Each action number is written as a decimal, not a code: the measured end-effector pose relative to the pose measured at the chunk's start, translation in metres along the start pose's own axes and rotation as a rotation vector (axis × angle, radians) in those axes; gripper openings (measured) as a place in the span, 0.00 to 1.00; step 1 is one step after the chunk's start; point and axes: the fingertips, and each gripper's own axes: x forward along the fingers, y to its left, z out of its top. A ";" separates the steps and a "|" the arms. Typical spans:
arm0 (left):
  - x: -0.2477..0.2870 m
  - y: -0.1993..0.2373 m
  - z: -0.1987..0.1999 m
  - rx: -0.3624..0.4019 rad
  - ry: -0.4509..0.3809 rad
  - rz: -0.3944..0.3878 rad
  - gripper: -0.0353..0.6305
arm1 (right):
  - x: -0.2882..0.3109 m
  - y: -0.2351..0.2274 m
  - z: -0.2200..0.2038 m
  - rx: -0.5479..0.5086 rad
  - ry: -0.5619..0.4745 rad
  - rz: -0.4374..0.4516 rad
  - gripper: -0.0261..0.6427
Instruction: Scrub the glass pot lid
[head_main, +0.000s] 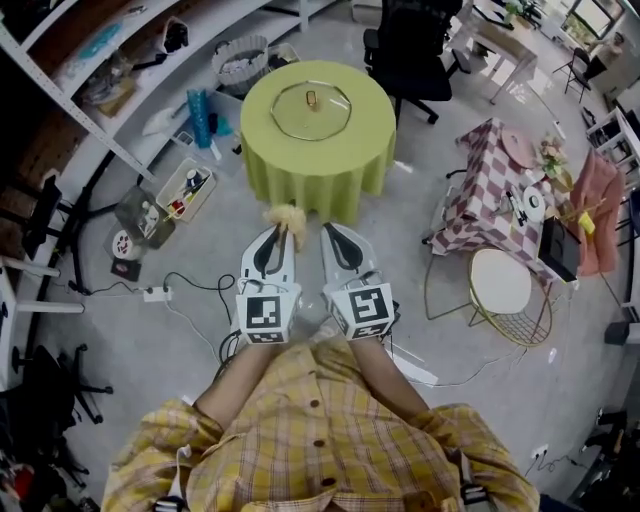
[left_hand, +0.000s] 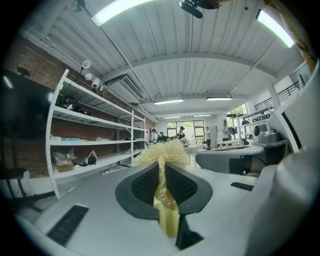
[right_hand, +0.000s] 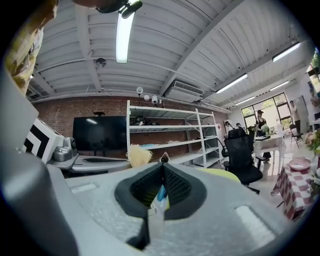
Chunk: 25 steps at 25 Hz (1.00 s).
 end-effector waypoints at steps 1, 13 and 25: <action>0.001 -0.003 0.000 0.002 0.002 0.001 0.11 | -0.001 -0.004 -0.001 0.005 0.001 -0.002 0.03; 0.042 -0.002 -0.006 0.019 0.011 -0.010 0.11 | 0.023 -0.029 -0.011 0.013 0.021 0.007 0.03; 0.145 0.081 -0.003 -0.009 0.003 -0.003 0.11 | 0.146 -0.071 -0.001 -0.015 -0.011 -0.035 0.03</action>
